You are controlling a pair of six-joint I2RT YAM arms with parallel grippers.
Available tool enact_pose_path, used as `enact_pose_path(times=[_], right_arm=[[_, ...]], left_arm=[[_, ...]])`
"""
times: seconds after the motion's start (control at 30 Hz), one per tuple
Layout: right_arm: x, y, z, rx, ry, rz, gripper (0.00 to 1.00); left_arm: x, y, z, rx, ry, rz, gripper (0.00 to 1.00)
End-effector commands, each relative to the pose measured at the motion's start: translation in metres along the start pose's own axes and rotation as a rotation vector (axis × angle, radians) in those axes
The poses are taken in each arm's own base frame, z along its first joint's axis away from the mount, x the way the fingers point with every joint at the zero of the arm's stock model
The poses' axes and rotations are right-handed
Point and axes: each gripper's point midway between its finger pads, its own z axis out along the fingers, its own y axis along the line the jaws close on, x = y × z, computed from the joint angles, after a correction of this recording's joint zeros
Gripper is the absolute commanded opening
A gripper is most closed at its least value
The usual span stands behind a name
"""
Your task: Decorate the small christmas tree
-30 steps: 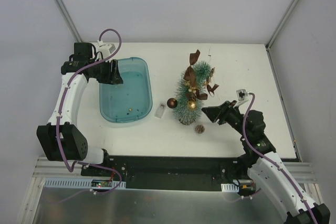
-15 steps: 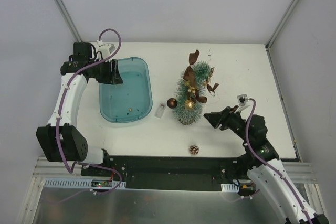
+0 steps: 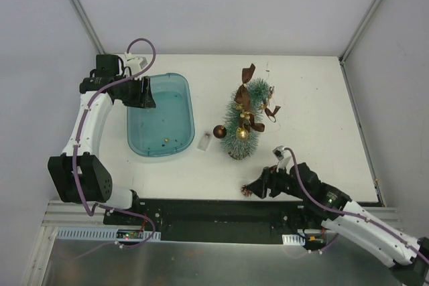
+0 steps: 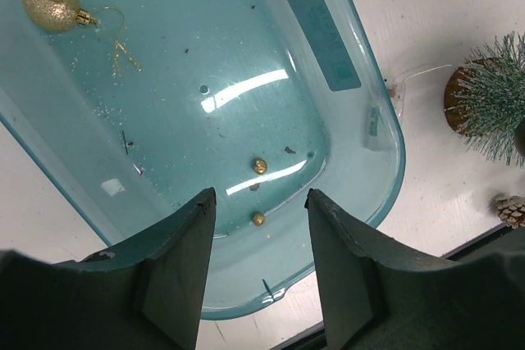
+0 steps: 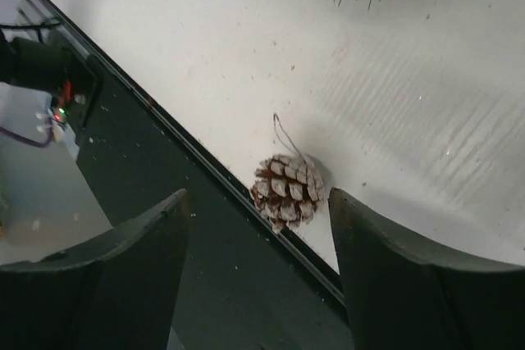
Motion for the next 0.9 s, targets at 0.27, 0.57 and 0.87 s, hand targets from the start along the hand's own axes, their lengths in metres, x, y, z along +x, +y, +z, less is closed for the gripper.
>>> enact_pose_path(times=[0.27,0.57,0.87], right_arm=[[0.020,-0.010,0.004,0.235,0.037,-0.196,0.71],[0.011,0.001,0.018,0.225,-0.021,-0.243,0.67],[0.027,0.006,0.023,0.167,0.032,-0.240,0.59]], left_arm=[[0.000,0.002,-0.002,-0.019,-0.001,0.010,0.48],[0.002,0.003,-0.003,-0.025,-0.001,0.016,0.48],[0.003,0.003,-0.002,-0.024,0.000,0.016,0.48]])
